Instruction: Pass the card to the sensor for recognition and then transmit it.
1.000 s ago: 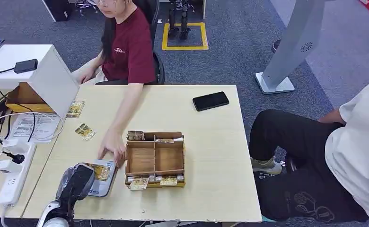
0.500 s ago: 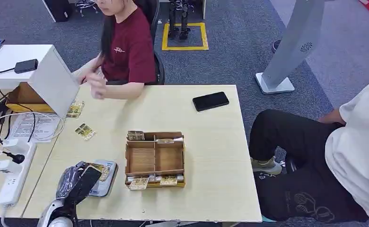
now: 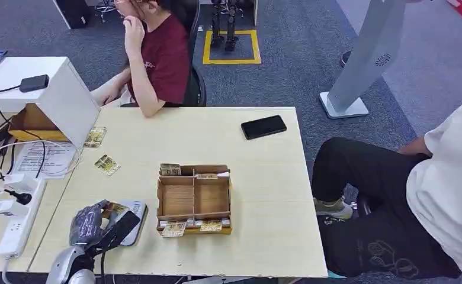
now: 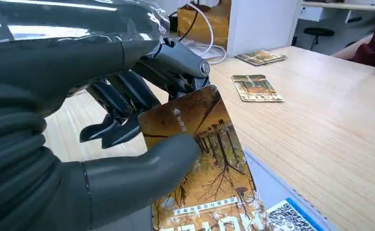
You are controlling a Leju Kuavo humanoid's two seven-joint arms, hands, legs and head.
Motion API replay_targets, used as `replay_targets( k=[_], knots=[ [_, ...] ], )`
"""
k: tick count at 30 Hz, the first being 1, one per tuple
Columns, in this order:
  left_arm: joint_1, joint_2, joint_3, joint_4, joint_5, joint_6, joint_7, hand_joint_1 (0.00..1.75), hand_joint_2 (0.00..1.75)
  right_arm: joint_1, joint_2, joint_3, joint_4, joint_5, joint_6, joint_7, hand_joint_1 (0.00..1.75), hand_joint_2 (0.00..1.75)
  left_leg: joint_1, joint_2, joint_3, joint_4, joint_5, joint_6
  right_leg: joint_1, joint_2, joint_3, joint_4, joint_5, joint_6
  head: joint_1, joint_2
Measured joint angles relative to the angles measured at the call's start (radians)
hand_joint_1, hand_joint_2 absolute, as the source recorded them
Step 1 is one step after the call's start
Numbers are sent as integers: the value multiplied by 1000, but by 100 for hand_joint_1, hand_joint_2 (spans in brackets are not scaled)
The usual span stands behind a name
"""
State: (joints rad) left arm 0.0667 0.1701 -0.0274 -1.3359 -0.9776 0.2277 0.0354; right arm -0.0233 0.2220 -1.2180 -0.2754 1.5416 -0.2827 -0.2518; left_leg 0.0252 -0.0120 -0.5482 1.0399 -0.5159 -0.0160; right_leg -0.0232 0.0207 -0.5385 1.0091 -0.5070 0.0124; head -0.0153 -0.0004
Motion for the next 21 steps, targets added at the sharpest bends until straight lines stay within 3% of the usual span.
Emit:
replay_targets(
  k=[7,12,18,21],
  knots=[
    [-12,19,-19,32,-174,34,80,175,175,0,3,0,-7,9,3,0,0,175,0,0,4,0,0,0,0,0,4,0,0,0,0,0],
    [-18,23,-23,48,-185,35,79,175,175,0,6,-1,-10,12,3,-2,0,175,0,0,6,-1,0,0,0,0,6,0,0,0,0,0],
    [-17,18,-20,48,-55,21,2,175,175,0,7,-1,-11,18,0,-2,0,175,0,0,6,-2,0,0,0,-1,6,0,0,0,0,0],
    [-14,-8,7,39,178,-24,-108,175,175,0,7,-2,-11,19,-8,-6,0,175,0,-1,6,-2,0,0,0,-2,6,0,0,0,0,0]
  ],
)
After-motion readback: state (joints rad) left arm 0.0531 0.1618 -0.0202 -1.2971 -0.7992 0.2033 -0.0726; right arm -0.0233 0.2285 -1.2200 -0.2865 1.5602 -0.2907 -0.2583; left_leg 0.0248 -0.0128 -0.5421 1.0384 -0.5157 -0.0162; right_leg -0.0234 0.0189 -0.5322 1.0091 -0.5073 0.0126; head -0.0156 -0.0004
